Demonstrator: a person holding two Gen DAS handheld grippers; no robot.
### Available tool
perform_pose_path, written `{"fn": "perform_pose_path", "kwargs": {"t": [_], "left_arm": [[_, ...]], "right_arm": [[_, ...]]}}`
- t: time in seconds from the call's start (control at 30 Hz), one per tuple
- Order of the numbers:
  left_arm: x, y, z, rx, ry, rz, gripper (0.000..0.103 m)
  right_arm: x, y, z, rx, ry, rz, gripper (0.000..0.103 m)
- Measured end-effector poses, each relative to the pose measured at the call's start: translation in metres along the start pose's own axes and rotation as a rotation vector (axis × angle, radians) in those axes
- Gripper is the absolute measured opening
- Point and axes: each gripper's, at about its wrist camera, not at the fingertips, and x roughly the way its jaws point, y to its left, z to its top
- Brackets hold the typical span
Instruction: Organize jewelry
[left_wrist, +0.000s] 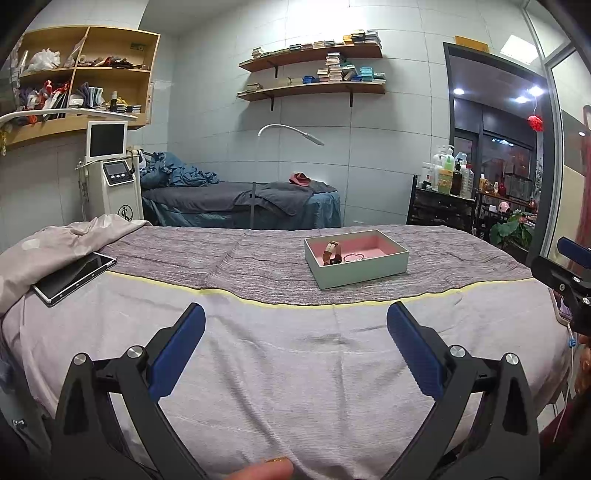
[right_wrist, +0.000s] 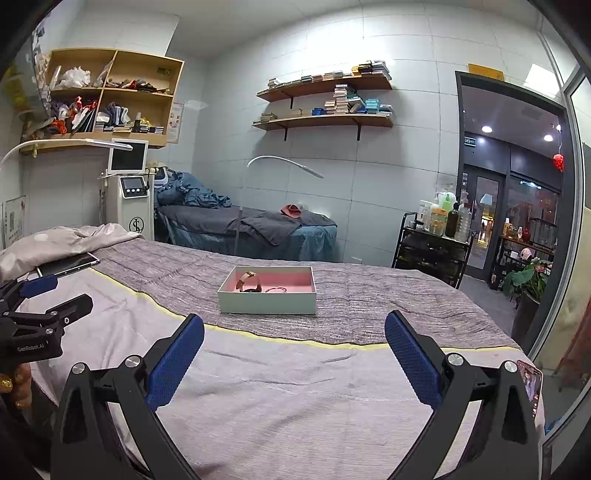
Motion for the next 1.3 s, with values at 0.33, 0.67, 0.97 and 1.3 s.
{"fn": "perform_pose_path", "kwargs": {"t": [0.33, 0.67, 0.97, 1.3], "left_arm": [[0.0042, -0.0033, -0.0015, 0.009, 0.019, -0.007, 0.097], [0.0051, -0.0037, -0.0025, 0.008, 0.022, -0.003, 0.097], [0.0063, -0.0040, -0.0032, 0.006, 0.030, -0.004, 0.097], [0.0085, -0.0032, -0.0031, 0.004, 0.039, -0.006, 0.097]], "right_arm": [[0.0023, -0.0020, -0.0007, 0.009, 0.013, -0.004, 0.096], [0.0035, -0.0035, -0.0009, 0.015, 0.020, -0.003, 0.096], [0.0048, -0.0039, -0.0011, 0.014, 0.026, -0.002, 0.096], [0.0053, -0.0042, -0.0027, 0.013, 0.028, -0.001, 0.096]]}}
